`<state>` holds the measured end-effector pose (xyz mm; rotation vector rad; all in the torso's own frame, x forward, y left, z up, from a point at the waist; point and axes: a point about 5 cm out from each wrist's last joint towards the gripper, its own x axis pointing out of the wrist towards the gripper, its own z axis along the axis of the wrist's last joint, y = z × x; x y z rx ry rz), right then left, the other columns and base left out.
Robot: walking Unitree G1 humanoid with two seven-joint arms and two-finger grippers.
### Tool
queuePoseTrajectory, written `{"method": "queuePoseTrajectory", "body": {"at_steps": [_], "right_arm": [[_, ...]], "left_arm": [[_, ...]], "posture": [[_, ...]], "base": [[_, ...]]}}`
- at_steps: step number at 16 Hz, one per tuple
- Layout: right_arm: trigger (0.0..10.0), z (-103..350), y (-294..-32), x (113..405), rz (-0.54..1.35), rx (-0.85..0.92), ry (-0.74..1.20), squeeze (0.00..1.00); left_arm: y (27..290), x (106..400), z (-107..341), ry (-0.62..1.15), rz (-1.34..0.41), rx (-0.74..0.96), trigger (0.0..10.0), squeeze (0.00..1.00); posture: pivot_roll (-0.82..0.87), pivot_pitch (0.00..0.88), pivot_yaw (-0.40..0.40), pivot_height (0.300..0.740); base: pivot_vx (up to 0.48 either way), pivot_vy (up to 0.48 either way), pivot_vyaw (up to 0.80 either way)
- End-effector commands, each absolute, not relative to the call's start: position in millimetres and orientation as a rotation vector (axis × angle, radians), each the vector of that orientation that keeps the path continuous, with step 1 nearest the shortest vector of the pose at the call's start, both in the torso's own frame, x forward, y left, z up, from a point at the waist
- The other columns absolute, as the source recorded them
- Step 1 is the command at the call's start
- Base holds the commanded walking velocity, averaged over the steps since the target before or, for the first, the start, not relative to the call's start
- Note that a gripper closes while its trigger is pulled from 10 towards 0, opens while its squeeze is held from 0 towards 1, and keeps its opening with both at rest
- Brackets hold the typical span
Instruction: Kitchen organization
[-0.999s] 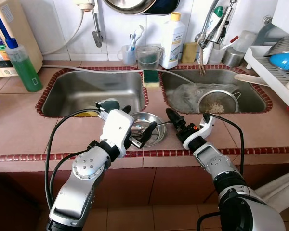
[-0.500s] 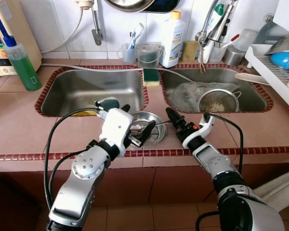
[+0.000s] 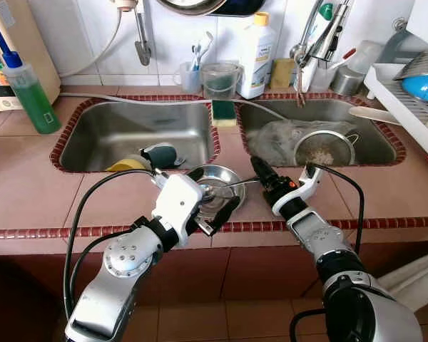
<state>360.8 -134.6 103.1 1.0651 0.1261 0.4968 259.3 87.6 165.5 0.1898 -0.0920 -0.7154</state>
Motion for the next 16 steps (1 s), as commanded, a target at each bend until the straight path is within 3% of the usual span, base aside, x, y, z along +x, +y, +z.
{"method": "queuePoseTrajectory", "body": {"at_steps": [1, 5, 6, 9, 10, 12, 14, 16], "right_arm": [[0.0, 108.8, -136.4, 364.1, 0.495, 1.066, 0.11, 0.0], [0.0, 107.7, -138.0, 363.6, 0.486, 1.076, 0.108, 0.0], [0.9, 107.4, -137.9, 363.4, 0.486, 1.078, 0.107, 0.0], [1.6, 106.5, -137.1, 362.9, 0.486, 1.084, 0.107, 0.0], [0.9, 106.6, -136.8, 362.8, 0.487, 1.087, 0.105, 0.0], [1.1, 105.8, -137.0, 362.5, 0.484, 1.09, 0.104, 0.0], [0.0, 106.7, -135.3, 362.9, 0.488, 1.096, 0.103, 0.0], [0.0, 108.2, -134.1, 363.5, 0.496, 1.104, 0.096, 0.0]], "left_arm": [[85.7, 257.6, 168.2, -0.096, -0.727, 0.193, 10.0, 0.0], [85.1, 257.3, 168.6, -0.098, -0.734, 0.198, 10.0, 0.0], [85.3, 257.5, 168.9, -0.098, -0.733, 0.2, 10.0, 0.0], [85.1, 257.6, 169.3, -0.098, -0.734, 0.2, 10.0, 0.0], [85.1, 257.4, 169.5, -0.098, -0.734, 0.199, 10.0, 0.0], [84.9, 257.1, 169.7, -0.098, -0.732, 0.199, 10.0, 0.0], [84.7, 256.9, 170.2, -0.1, -0.732, 0.203, 10.0, 0.0], [84.9, 256.9, 170.1, -0.1, -0.731, 0.205, 10.0, 0.0]], "posture": [[-0.08, 0.059, -0.007, 0.74], [-0.08, 0.062, -0.001, 0.74], [-0.08, 0.062, 0.0, 0.74], [-0.08, 0.063, 0.001, 0.74], [-0.07, 0.061, 0.001, 0.74], [-0.07, 0.062, 0.001, 0.74], [-0.06, 0.06, 0.0, 0.74], [-0.06, 0.058, 0.0, 0.74]], "base": [[0.0, 0.0, 0.0], [0.0, 0.0, 0.0], [0.0, 0.0, 0.0], [0.0, 0.0, 0.0], [0.0, 0.0, 0.0], [0.0, 0.0, 0.0], [0.0, 0.0, 0.0], [0.0, 0.0, 0.0]]}}
